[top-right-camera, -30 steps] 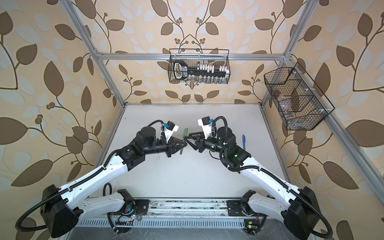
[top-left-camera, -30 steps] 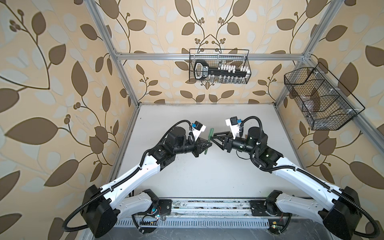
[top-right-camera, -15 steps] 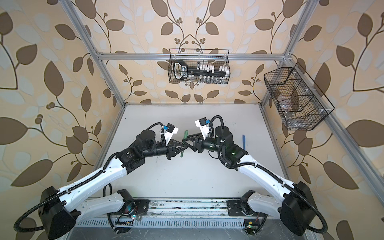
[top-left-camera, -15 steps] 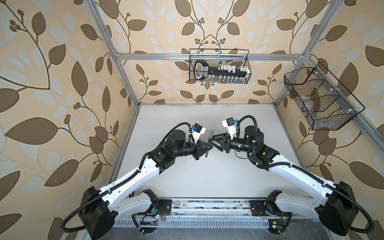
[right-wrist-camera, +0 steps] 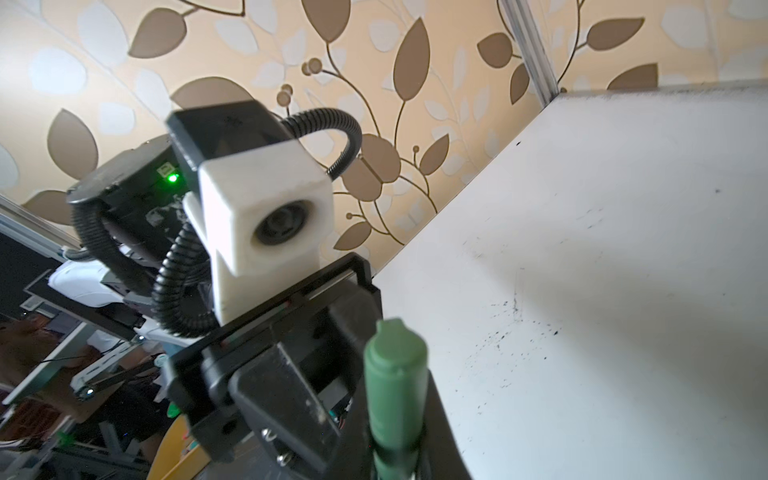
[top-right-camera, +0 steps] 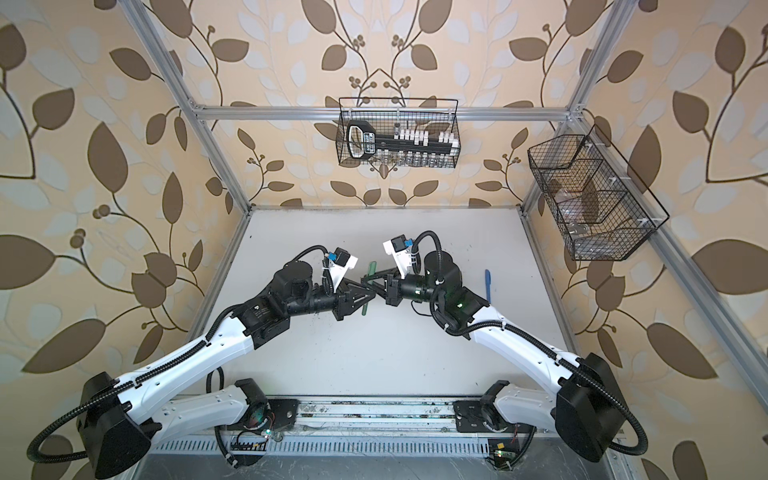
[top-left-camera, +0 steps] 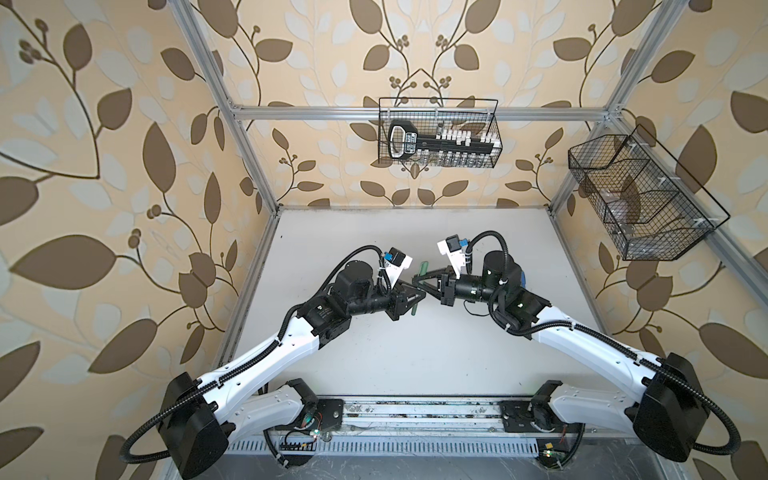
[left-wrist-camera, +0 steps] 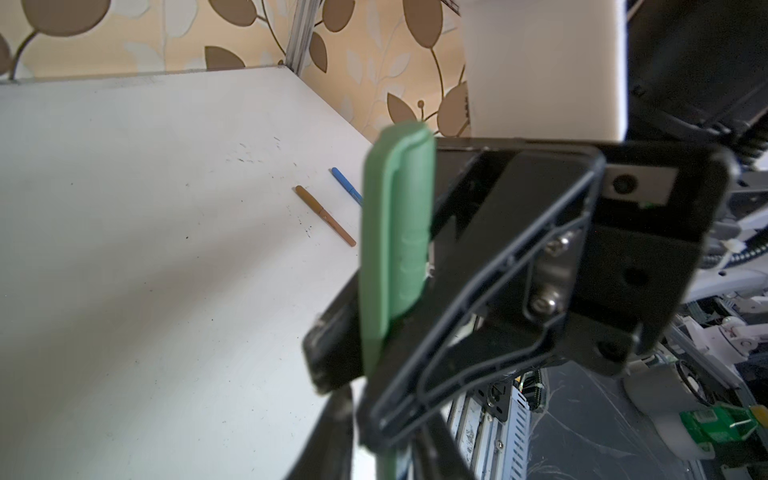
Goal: Insert the pens into the pen caps
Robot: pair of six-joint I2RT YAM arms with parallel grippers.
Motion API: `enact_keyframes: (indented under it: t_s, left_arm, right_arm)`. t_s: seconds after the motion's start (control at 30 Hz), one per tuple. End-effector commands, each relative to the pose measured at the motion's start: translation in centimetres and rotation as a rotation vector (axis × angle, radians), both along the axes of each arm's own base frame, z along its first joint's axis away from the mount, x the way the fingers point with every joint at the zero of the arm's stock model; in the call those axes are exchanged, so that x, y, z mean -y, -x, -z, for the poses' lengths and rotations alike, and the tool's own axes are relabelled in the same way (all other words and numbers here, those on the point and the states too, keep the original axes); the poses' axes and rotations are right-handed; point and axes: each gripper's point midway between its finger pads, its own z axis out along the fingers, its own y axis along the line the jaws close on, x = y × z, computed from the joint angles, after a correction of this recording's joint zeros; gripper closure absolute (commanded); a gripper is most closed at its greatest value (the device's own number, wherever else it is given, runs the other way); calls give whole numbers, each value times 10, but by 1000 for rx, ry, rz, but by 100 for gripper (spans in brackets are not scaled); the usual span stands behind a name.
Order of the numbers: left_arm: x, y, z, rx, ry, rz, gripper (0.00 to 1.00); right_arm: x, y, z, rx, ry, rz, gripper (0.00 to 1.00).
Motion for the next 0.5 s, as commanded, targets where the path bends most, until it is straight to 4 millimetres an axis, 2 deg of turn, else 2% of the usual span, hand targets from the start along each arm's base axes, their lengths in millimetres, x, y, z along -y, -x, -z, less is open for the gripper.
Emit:
enact_keyframes:
  t_s: [0.0,0.13,0.47]
  left_arm:
    - [-1,6,-25,39,27,2,56]
    - [-4,8,-23,32,18,1,53]
    - [2,13,-30,28,53,45,54]
  right_arm:
    - [8,-1,-24,45,-40,4,100]
    - [8,7,-31,53,-64,-50,100]
    - [-6,16,-21,33,-50,-114,100]
